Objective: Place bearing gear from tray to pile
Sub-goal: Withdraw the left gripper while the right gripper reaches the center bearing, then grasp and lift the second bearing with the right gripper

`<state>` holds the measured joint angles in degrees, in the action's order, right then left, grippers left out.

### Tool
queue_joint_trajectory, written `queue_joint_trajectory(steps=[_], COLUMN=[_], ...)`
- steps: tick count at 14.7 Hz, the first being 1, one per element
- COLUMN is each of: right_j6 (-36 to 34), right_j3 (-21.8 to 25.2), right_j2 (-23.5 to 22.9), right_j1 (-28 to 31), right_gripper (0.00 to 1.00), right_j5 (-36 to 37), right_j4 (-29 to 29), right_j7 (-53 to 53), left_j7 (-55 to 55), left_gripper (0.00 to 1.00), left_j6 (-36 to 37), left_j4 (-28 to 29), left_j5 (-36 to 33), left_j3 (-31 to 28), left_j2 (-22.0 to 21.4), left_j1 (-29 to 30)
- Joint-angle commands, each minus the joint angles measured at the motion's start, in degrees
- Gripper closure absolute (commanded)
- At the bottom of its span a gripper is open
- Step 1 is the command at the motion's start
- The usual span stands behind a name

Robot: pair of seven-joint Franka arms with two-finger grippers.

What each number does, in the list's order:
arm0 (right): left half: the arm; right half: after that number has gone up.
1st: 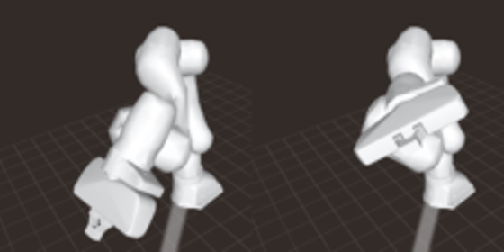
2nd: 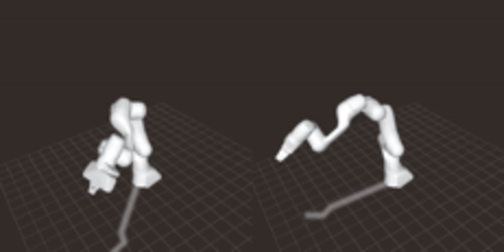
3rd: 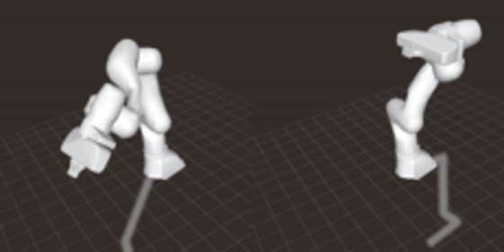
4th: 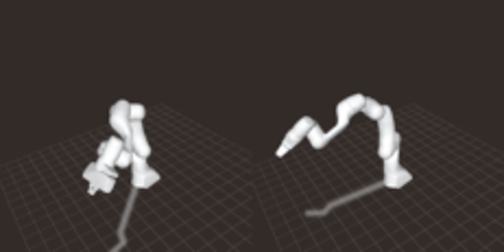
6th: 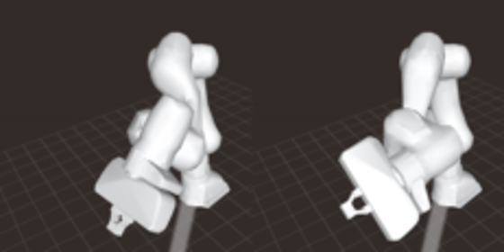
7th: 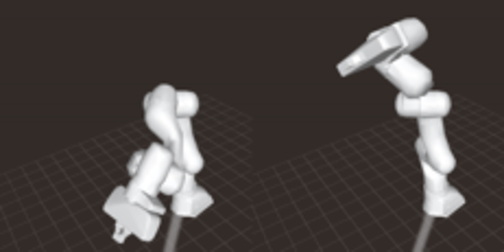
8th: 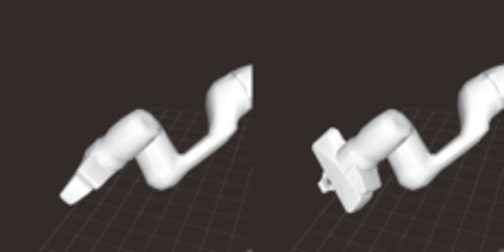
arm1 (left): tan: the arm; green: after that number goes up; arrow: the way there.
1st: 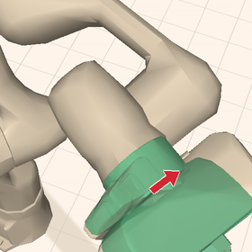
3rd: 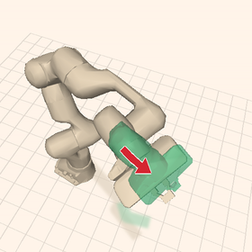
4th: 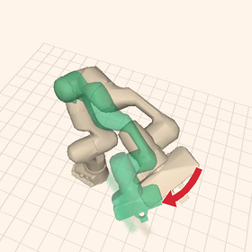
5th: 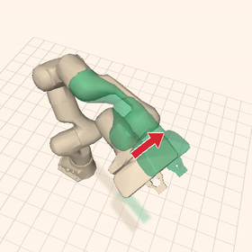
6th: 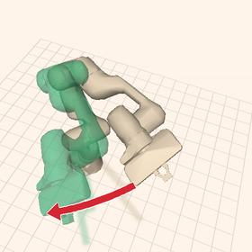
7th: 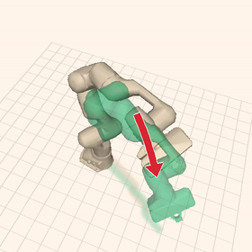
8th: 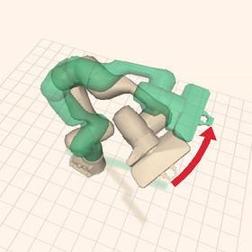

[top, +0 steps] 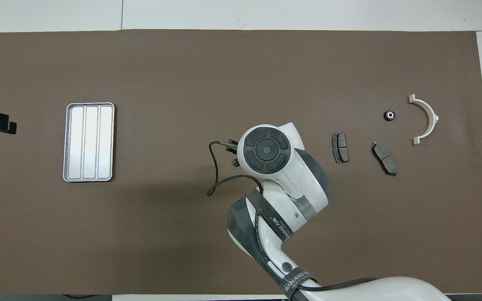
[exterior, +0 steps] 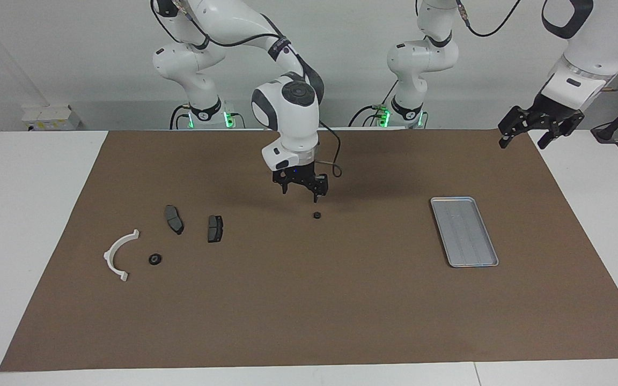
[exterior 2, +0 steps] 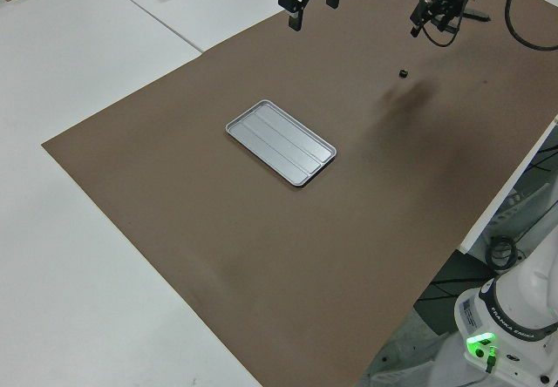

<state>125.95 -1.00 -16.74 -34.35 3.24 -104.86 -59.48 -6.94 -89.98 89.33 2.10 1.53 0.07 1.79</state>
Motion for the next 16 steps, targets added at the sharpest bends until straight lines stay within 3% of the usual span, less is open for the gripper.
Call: queue_joint_trajectory(steps=[1, 5, 16], right_j6=[3.1, 5.1, 9.9], right_j3=[0.2, 0.3, 0.3], right_j2=[-2.5, -8.9, -12.0], right_j1=[-1.7, -3.8, -4.4], right_gripper=[0.0, 0.0, 0.08], right_j5=[-0.5, 0.5, 2.7], right_j4=[0.4, 4.4, 2.6], right_j7=[-3.0, -6.4, -8.4], left_j7=[-0.5, -0.5, -0.8], left_gripper=[0.0, 0.0, 0.0], left_j6=[1.6, 1.6, 0.4], left_j4=[-0.4, -0.6, 0.9], left_j5=[0.8, -0.2, -0.1], left_j3=[-0.4, -0.4, -0.4], left_j2=[-0.2, 0.3, -0.4], left_j1=[-3.1, -4.9, -4.4])
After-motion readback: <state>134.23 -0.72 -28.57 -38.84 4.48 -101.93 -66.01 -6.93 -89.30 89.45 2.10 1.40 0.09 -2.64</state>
